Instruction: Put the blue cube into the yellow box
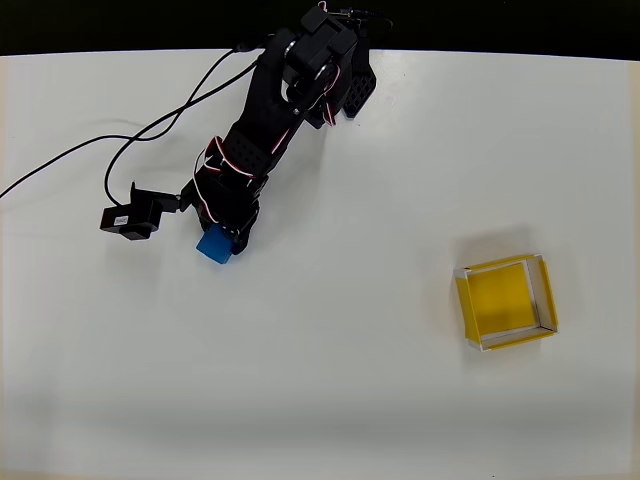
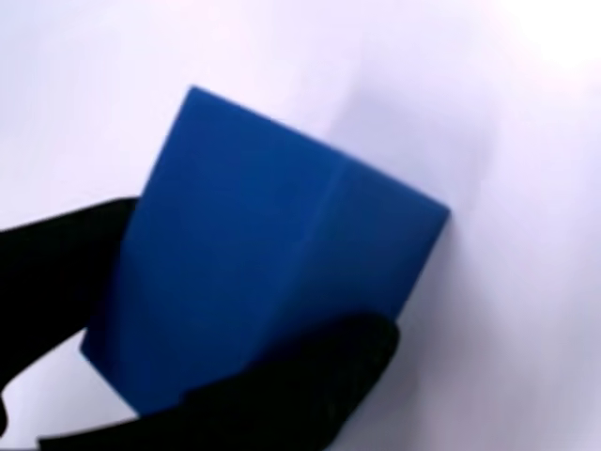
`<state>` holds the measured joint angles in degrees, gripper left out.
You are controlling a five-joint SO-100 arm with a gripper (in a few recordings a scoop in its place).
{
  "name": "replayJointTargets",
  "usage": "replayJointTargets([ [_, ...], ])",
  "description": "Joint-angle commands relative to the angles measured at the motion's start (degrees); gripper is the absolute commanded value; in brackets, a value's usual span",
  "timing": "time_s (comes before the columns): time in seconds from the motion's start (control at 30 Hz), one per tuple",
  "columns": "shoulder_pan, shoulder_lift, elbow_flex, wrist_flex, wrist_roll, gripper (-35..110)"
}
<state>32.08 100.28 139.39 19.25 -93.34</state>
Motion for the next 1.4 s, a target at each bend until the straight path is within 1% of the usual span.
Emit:
replayJointTargets([
  [0.0, 0.3, 5.3, -0.6, -3.7, -1.8, 17],
  [0.37, -5.7, 15.9, 0.9, -16.7, -5.4, 13],
  [0.53, -11.7, 22.3, 0.6, -25.8, -5.7, 12],
  [0.77, -23.6, 29.7, -0.8, -37.7, -4.4, 12],
  [0.97, -34.8, 32.4, -5.9, -39.2, -4.0, 12],
  [1.13, -44.1, 29.4, -12.8, -40.9, -2.6, 12],
  [1.37, -56.2, 20.7, -23.1, -41.7, -4.0, 13],
])
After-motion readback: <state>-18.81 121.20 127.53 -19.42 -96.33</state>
